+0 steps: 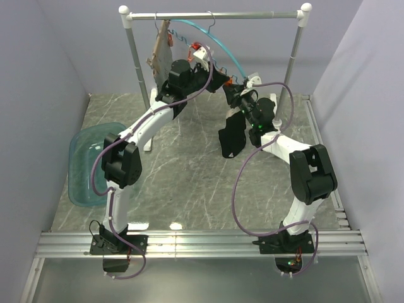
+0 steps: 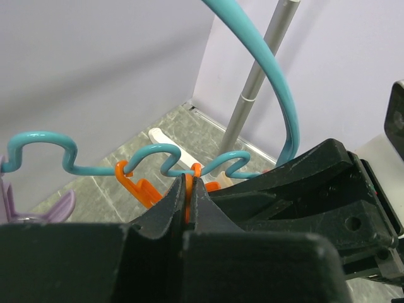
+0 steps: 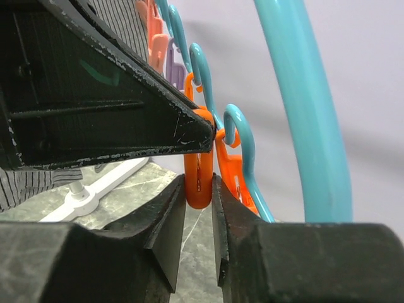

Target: Clip the underwear to the hanger

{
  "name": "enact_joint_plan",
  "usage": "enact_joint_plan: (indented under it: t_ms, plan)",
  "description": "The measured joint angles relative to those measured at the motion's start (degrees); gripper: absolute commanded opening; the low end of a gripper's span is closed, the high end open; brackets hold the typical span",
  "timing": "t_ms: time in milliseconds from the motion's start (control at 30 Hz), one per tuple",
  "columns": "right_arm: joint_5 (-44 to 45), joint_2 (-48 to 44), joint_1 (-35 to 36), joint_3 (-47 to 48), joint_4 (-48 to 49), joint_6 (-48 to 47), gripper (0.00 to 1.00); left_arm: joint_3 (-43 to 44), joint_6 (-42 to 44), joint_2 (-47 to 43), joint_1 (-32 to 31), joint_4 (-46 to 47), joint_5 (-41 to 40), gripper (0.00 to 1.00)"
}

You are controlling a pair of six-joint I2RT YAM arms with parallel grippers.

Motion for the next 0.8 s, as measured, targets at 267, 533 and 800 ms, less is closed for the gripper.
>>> enact_joint_plan:
  t_ms: [267,533,800]
  plan:
    - [-0.15,0.28,0.0,0.81,-1.05,0.02,0.25,0.0,-0.83,0.0,0.11,0.37,0.26,0.0]
    - [-0.94,0.83,-0.02,1.64,-1.49,0.24,0.0,-0.07,-0.61,0.0,0.35,0.42,0.26,0.1]
    - [-1.16,1.2,-0.02,1.7,-1.31,0.15,0.0,-0.98,-3.63,0.0,1.09,0.94,1.16,0.42]
